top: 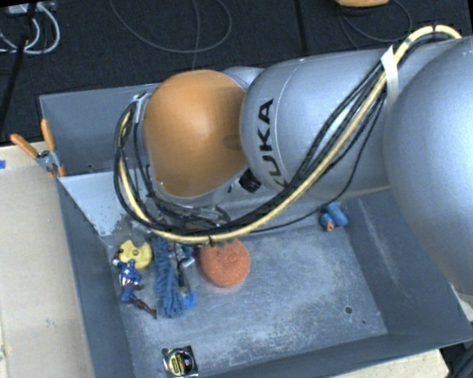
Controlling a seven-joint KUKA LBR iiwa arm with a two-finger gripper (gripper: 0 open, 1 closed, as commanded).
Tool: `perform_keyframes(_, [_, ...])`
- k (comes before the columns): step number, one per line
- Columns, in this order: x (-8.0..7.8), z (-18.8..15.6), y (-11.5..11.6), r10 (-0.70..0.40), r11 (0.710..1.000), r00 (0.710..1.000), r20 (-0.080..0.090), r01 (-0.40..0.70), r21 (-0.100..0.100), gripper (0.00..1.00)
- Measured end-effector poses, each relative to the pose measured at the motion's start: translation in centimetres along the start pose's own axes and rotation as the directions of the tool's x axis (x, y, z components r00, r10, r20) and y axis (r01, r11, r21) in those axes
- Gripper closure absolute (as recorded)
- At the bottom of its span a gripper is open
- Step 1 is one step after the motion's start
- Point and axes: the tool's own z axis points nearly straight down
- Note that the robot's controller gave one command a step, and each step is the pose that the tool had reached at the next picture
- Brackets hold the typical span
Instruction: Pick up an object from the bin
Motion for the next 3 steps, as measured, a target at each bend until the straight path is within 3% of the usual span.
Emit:
perform_keyframes(1, [3.6,3.0,0.4,-0.076,0.997,0.997,-0.006,0.076,-0.002,0.0])
perform_keyframes(2, [2.7,8.9,-2.4,-0.294,0.956,0.956,-0.003,0.294,-0.003,1.0])
perform_keyframes(3, [2.7,8.9,-2.4,-0.293,0.956,0.956,-0.003,0.293,-0.003,1.0])
